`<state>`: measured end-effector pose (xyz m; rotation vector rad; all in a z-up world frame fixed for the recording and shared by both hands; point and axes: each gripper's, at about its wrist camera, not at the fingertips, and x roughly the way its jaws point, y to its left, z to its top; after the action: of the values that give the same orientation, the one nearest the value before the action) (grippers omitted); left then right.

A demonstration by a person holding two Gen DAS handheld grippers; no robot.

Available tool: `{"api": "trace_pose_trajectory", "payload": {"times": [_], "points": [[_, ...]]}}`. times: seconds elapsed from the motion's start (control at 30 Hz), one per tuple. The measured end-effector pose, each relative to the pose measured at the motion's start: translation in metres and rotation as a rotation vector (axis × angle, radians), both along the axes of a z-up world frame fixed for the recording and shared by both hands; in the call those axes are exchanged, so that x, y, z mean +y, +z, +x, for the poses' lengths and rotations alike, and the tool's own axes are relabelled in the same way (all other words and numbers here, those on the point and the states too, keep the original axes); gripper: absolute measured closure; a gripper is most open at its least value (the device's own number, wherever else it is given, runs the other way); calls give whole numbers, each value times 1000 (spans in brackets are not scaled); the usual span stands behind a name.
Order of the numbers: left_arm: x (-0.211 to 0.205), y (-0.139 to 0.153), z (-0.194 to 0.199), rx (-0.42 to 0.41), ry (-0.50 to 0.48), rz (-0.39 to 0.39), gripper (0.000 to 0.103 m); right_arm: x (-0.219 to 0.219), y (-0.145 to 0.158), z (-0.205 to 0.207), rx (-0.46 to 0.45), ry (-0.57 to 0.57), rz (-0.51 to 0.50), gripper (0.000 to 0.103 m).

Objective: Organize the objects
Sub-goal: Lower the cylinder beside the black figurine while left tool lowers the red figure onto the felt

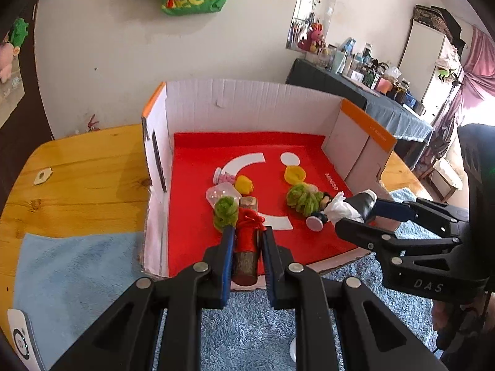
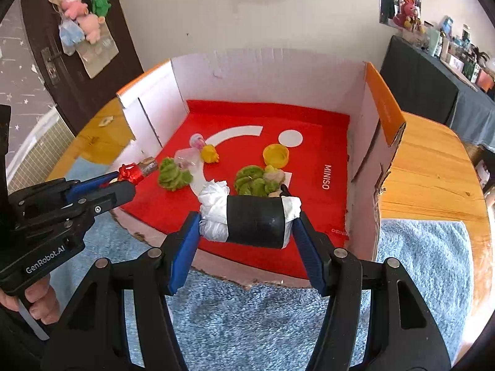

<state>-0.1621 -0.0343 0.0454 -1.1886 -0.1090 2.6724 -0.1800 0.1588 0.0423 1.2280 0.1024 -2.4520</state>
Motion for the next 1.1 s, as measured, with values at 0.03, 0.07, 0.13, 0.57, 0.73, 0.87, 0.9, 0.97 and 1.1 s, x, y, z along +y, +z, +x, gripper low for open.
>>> {"api": "trace_pose_trajectory", "payload": {"times": [0.03,0.07,0.13,0.57,0.73,0.87,0.9,0.97,1.1], "points": [[0,-2,-1,-8,-3,1,85,-1,-1,-1,-4,2,6,44],[0,-4,-2,-17,-9,3,85,-1,-3,-2,-9,5,15,44],[0,-7,-4,-31,-13,7,85,-2,-6,-4,-24,9,31,44],[-4,-31,-17,-109,-23,14,85,-3,-20,-13,-94,26,37,44],[-4,-32,-21,-108,-16,11,85,-5,-23,-15,-99,27,28,44],[-6,-33,-24,-111,-12,15,85,-6,-25,-18,-104,26,24,44],[-6,-33,-25,-111,-11,16,85,-6,-26,-19,-105,25,21,44],[-6,-34,-26,-112,-9,16,85,-6,-26,-20,-103,23,17,44],[-6,-34,-29,-107,-1,3,85,-6,-25,-22,-100,18,5,44]]}}
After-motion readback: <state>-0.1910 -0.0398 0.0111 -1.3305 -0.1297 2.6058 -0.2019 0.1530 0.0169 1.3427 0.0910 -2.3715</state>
